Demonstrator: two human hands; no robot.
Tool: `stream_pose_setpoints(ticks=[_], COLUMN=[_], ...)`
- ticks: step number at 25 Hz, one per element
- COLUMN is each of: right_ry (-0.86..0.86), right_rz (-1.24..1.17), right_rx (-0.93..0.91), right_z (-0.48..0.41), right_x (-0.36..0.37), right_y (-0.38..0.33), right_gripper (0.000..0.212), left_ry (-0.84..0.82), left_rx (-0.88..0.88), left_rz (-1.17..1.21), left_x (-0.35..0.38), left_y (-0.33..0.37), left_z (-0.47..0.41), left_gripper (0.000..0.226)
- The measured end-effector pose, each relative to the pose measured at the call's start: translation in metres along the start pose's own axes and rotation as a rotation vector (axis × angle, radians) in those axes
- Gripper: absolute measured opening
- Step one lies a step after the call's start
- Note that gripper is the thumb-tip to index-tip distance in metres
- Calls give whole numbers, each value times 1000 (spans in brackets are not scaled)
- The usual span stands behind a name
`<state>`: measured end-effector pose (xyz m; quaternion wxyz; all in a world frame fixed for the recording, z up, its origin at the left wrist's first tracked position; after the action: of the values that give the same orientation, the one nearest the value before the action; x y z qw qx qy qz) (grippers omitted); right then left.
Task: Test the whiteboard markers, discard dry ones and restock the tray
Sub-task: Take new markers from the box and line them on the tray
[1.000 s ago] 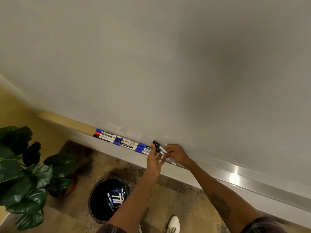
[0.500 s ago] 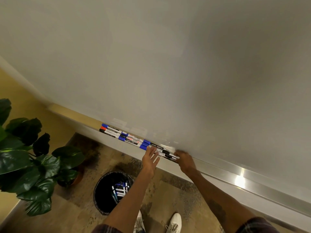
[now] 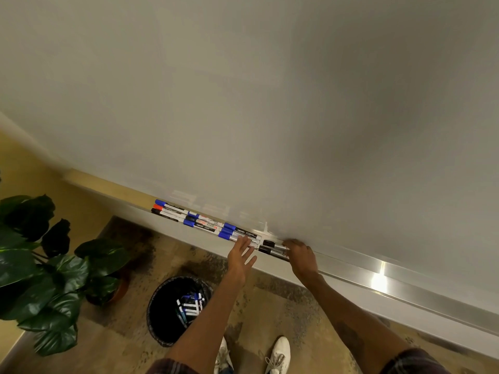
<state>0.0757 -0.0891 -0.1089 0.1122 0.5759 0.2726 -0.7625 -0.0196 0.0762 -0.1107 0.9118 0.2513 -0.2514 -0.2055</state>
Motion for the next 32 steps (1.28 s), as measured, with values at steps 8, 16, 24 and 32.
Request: stream_pose_setpoints(ticks=[8, 16, 24, 32], right_ry=[48, 77, 95, 122], right_rz=[-127, -292, -444, -493], right_rx=[55, 305, 401, 463], right_z=[8, 26, 25, 24], right_x=[2, 6, 7, 10], right_y=[8, 35, 18, 5], right_gripper=[24, 26, 25, 26], left_ry=[39, -31, -180, -232], left_rx=[82, 441, 396, 389], left_rz=[-144, -1488, -1837, -1787], left_x=[2, -14, -23, -28], left_y=[5, 12, 12, 15], left_z=[4, -7, -13, -12], left_gripper=[32, 55, 69, 71])
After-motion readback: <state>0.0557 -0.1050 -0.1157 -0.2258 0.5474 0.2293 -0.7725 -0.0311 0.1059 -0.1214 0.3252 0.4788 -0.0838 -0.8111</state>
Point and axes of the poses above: each hand's wrist, its own z-axis away from the middle knuckle, its own x-axis out of the palm, y = z × x, the point moved 1 cm from there along -z, towards the middle knuckle, and after that the axes turned 1 degree about -y, right-handed, at the moved point
